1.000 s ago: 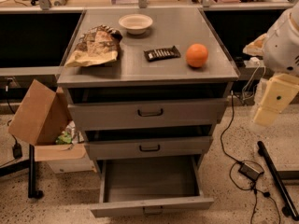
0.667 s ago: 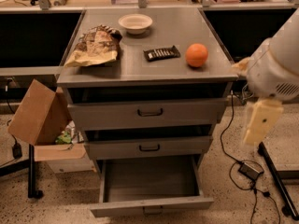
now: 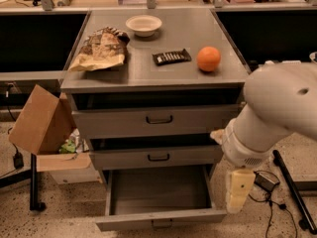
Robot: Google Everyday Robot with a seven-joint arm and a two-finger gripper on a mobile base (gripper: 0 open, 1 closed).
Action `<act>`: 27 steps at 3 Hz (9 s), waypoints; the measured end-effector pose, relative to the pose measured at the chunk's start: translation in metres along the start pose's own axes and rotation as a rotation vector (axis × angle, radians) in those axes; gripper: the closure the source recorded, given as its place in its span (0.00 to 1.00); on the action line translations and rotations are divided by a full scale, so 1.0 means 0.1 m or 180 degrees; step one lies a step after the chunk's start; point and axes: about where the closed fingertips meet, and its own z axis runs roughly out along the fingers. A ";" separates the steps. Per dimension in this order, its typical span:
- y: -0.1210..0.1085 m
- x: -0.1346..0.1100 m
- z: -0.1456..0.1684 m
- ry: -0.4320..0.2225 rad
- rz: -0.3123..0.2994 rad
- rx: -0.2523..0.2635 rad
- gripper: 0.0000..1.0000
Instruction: Close bottom drawer
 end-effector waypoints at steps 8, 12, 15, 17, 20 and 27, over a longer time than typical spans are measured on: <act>0.41 0.54 3.94 -0.0713 0.1073 -0.0935 0.41; 0.46 0.75 4.90 -0.0911 0.1452 -0.1177 1.00; 0.22 1.37 6.08 -0.0822 0.2334 -0.0837 1.00; -0.05 1.35 6.12 -0.0874 0.2292 -0.0633 1.00; -0.38 1.34 6.06 -0.1019 0.2313 -0.0347 1.00; -1.06 1.35 6.00 -0.1211 0.2305 -0.0078 1.00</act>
Offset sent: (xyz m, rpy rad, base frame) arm -0.0183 0.0137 -0.0621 0.0130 0.1056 0.0208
